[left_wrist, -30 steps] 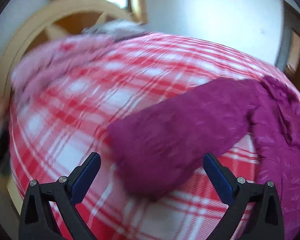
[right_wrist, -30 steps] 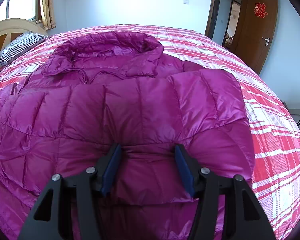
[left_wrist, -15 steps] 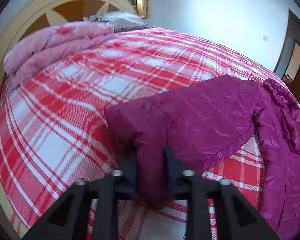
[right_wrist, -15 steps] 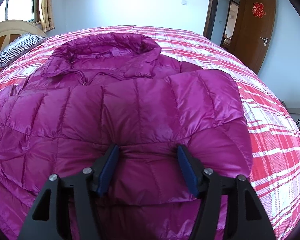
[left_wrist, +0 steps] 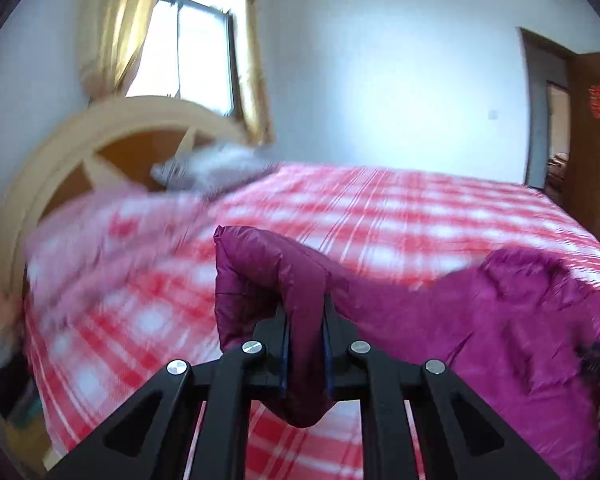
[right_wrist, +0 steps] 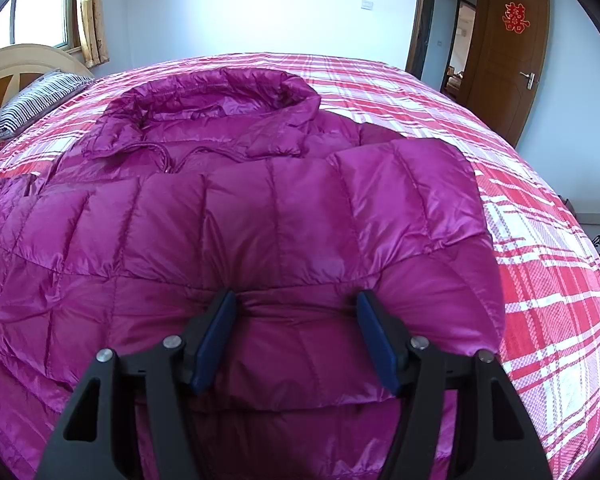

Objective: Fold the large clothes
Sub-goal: 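Grasp the sleeve cuff with the left gripper and lift it, then fold the held sleeve across the jacket body and open the left gripper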

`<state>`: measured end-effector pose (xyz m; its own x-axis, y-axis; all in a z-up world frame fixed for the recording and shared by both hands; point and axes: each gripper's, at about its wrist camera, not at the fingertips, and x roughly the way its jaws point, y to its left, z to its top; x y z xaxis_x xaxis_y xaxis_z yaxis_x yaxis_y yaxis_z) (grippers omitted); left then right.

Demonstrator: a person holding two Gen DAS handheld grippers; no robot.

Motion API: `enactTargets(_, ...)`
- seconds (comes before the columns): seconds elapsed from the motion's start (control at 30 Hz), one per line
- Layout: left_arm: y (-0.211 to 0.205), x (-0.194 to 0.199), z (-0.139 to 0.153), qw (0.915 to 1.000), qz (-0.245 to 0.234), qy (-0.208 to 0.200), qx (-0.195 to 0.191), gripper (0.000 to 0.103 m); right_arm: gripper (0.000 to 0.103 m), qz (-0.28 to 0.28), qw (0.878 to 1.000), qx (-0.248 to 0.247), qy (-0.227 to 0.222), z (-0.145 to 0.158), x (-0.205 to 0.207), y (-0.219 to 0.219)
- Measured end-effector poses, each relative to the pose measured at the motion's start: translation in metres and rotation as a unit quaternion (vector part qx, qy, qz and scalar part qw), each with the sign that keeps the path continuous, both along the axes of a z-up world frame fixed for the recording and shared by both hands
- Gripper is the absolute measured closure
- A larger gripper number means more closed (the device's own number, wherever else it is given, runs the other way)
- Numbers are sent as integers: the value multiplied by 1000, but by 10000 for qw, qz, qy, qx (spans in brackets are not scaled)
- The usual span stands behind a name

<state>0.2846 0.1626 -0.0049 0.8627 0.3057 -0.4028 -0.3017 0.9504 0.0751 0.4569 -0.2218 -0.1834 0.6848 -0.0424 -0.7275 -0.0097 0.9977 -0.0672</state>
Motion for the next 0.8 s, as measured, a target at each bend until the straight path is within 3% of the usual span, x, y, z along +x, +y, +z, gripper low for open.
enactTargets(0.17,-63,12,40,9963,-736,-315,326,92,36,8,10000,41,-7,0,0,-1)
enactTargets(0.33,-131,21,50,9857,-1577,-358,472,92,35,14,10000,86,-14,0,0,-1)
enactTargets(0.53,-206,37,24,9706,-2285,-88,746,92,34,31,9998,200,-32,0,-1,-4)
enactTargets(0.8,-267,69,-36,9605,-2644,539,686,92,31,66,9996,278,-47,1,-2,-5)
